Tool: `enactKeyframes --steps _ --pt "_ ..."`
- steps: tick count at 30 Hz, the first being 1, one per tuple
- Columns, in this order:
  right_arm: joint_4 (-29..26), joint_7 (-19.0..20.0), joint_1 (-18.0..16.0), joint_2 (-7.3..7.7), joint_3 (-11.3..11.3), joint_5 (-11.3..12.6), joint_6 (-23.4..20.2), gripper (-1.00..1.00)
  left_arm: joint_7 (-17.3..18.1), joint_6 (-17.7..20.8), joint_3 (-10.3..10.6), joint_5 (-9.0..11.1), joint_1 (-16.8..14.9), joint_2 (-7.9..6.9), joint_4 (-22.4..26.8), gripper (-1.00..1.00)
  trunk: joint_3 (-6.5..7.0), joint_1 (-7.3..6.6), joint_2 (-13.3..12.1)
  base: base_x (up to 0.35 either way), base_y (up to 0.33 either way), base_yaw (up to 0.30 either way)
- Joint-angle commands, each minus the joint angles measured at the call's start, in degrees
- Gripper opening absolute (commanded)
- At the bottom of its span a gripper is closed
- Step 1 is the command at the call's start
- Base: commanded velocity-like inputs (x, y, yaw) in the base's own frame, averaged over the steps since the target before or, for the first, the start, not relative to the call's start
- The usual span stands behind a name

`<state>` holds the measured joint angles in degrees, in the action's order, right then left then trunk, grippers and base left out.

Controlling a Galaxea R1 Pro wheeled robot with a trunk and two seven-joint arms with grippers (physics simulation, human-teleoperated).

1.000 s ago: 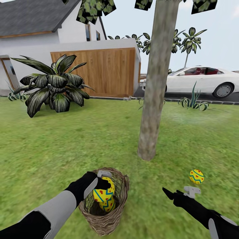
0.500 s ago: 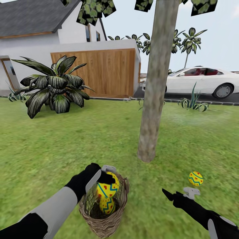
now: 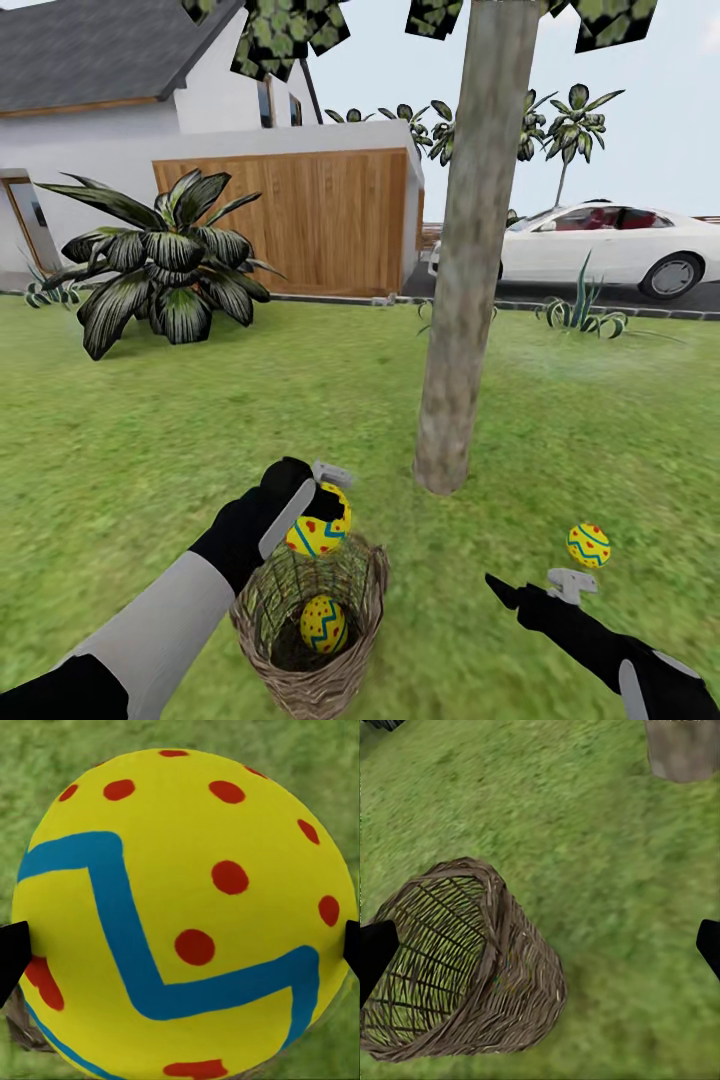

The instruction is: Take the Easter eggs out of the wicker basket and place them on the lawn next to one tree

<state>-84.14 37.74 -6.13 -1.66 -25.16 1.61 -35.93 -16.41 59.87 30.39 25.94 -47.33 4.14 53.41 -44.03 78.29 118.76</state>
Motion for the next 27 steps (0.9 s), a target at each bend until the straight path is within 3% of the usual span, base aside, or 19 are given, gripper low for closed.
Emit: enactKeyframes --steps 1,5,8,12,18,24,27 --pt "0.01 0.08 -0.08 -0.07 -0.16 0.15 -0.46 1.0 -1.69 0.13 0.11 0.74 -0.05 -0.01 0.1 -1.0 0.12 -0.23 -0.39 0.0 0.0 0.0" --pt "0.1 -1.48 -0.1 -0.1 -0.16 0.16 -0.44 1.0 -4.86 0.13 0.35 0.74 0.0 0.29 2.25 -1.0 0.84 -1.11 -1.99 0.0 0.0 0.0" --pt "0.11 -1.77 -0.09 -0.1 -0.16 0.15 -0.4 1.0 -7.73 0.13 0.32 1.12 0.17 0.36 7.5 -1.0 1.38 -1.77 -3.19 0.0 0.0 0.0" --pt "0.11 -1.86 -0.1 -0.17 -0.09 0.14 -0.38 1.0 -8.9 0.13 0.31 0.93 0.33 0.35 12.15 -1.0 2.1 -2.65 -4.8 0.0 0.0 0.0" --pt "0.13 -1.33 -0.06 -0.1 -0.21 0.82 0.01 1.0 -9.17 0.13 0.44 0.94 0.38 0.34 13.22 -1.0 3.18 -3.97 -7.21 0.0 0.0 0.0" --pt "0.13 -0.94 -0.02 -0.38 -0.49 1.17 3.88 1.0 -9.17 0.13 0.58 0.99 0.37 0.35 13.22 -1.0 4.34 -5.29 -9.61 0.0 0.0 -0.045" --pt "0.19 -0.55 -0.02 -0.3 -0.41 1.19 4.22 1.0 -9.15 0.13 0.69 1.25 0.38 0.38 13.3 -1.0 4.51 -5.29 -9.61 0.0 0.0 -0.211"
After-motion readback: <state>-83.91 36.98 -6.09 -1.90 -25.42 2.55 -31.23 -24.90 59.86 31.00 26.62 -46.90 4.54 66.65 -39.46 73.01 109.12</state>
